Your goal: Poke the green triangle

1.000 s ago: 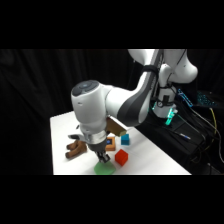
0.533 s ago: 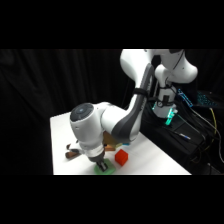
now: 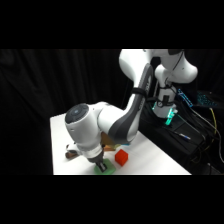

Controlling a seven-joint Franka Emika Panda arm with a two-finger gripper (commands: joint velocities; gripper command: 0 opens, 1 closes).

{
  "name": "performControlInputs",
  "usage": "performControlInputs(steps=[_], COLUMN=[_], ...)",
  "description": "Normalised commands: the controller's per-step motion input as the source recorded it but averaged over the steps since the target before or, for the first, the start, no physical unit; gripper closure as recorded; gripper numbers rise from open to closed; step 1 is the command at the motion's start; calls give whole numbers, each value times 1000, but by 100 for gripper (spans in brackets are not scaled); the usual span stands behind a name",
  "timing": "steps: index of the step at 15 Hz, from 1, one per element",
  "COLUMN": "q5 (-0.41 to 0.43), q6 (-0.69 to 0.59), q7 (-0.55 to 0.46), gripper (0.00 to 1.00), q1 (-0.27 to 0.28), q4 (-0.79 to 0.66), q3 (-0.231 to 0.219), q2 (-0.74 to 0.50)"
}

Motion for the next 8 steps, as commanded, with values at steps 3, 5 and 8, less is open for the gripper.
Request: performControlInputs(steps=[3,5,8], q5=[156,155,110], q6=[-240,-376,-403], q7=[12,64,57], gripper=[99,71,40], q1=[15,11,5], q4=[-251,-229,-150], q3=[30,6,-6], q2=[-559,-605,-504])
